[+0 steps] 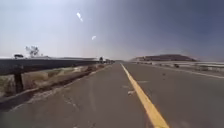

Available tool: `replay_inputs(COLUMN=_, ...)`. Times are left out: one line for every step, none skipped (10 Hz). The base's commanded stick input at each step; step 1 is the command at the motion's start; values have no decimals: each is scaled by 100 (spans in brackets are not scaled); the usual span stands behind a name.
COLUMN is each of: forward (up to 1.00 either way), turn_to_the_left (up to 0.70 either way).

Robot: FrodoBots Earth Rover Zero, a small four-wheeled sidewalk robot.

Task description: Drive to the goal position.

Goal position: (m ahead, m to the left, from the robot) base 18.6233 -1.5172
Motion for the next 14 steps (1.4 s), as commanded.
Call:
replay_inputs(forward=50, turn_to_the_left=0)
replay_inputs(forward=50, turn_to_the_left=0)
replay_inputs(forward=50, turn_to_the_left=0)
replay_inputs(forward=50, turn_to_the_left=0)
replay_inputs(forward=50, turn_to_the_left=0)
replay_inputs(forward=50, turn_to_the_left=0)
replay_inputs(forward=50, turn_to_the_left=0)
replay_inputs(forward=50, turn_to_the_left=0)
replay_inputs(forward=50, turn_to_the_left=0)
replay_inputs(forward=50, turn_to_the_left=0)
replay_inputs(forward=50, turn_to_the_left=0)
replay_inputs(forward=50, turn_to_the_left=0)
replay_inputs(forward=50, turn_to_the_left=0)
replay_inputs(forward=50, turn_to_the_left=0)
